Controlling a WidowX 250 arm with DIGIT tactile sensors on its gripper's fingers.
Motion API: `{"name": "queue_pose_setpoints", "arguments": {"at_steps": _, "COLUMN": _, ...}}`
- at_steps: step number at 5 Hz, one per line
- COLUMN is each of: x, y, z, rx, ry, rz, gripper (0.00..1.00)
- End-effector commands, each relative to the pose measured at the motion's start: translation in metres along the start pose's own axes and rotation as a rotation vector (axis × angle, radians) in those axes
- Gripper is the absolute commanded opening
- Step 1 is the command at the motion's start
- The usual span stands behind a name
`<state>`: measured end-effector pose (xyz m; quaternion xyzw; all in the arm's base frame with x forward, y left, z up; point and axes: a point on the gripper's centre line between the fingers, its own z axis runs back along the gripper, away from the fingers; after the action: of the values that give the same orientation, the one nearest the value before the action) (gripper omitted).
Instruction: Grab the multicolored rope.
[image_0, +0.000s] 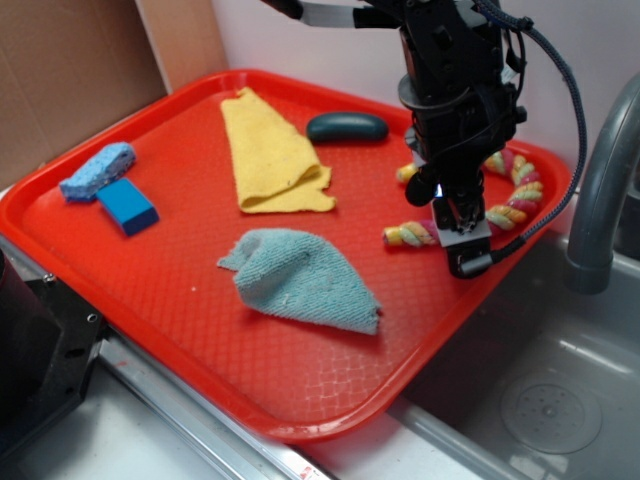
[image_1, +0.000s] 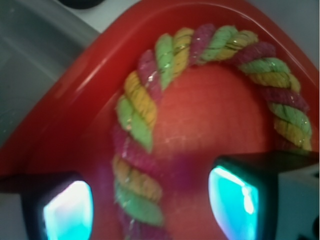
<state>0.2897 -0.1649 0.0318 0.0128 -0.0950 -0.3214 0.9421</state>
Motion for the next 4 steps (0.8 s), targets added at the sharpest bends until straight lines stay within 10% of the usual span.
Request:
{"name": "queue_pose_setpoints", "arguments": {"at_steps": 1, "x": 0.001, "y": 0.006, "z": -0.005, "rx": -0.033, "ry": 0.046, "rz": 0.058, "gripper": 0.0}}
{"name": "queue_pose_setpoints", "arguments": {"at_steps": 3, "x": -0.031, "y": 0.025, "z": 0.031, "rx": -0.012, "ry": 0.104, "rz": 0.239, "gripper": 0.0}}
{"name": "queue_pose_setpoints", "arguments": {"at_steps": 4, "x": -0.061, "y": 0.03, "z": 0.087, "rx": 0.133, "ry": 0.078, "rz": 0.42, "gripper": 0.0}}
